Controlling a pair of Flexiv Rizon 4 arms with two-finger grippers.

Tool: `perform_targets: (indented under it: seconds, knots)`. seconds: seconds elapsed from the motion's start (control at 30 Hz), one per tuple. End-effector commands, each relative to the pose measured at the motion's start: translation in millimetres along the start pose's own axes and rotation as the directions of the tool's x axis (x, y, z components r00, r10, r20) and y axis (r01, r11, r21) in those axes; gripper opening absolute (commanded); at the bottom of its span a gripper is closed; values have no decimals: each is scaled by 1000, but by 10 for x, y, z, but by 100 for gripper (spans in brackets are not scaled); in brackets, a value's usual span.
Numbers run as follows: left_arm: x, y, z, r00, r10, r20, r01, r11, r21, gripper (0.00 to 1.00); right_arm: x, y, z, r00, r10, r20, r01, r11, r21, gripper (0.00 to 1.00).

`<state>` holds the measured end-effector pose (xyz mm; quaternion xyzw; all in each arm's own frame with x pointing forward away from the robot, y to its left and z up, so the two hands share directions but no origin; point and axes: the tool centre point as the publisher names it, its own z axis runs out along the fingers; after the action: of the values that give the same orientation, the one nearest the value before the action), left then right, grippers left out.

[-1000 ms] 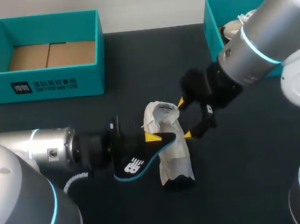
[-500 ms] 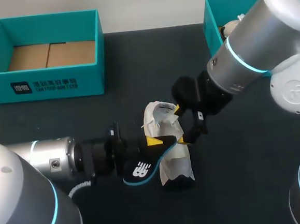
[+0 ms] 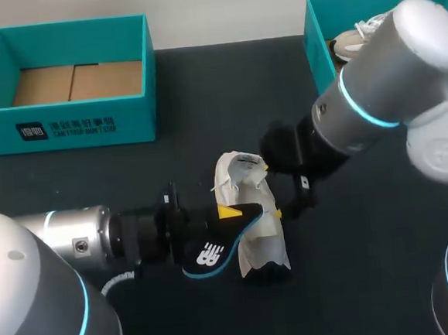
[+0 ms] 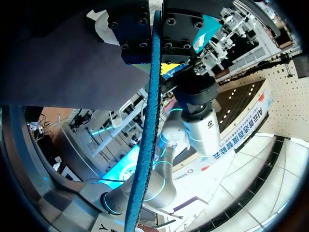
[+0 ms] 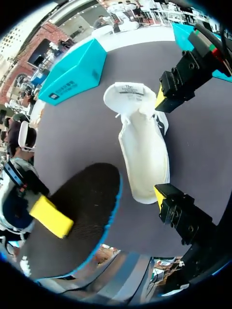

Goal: Take the shoe out of the shoebox, open the shoe tongue, remove and reinsert the insole, then place the shoe into the shoebox

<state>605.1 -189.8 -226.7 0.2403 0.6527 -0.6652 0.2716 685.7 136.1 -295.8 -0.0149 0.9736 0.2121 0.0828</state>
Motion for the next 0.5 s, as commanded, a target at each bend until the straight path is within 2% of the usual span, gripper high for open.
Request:
perform_targets:
  seconds: [0.03, 0.27, 0.5]
  knots:
    - [16, -12, 4, 1000, 1, 4, -1, 1000, -4, 0, 126, -88, -4, 1000, 2, 29, -2, 1000, -6, 100]
    - [16, -12, 4, 1000, 1, 4, -1, 1000, -4, 0, 161, -207, 113, 999, -27, 29, 26, 999, 23, 100]
    - [16, -12, 4, 1000, 1, 4, -1, 1000, -4, 0, 176, -295, 162, 999, -40, 20, 40, 999, 13, 100]
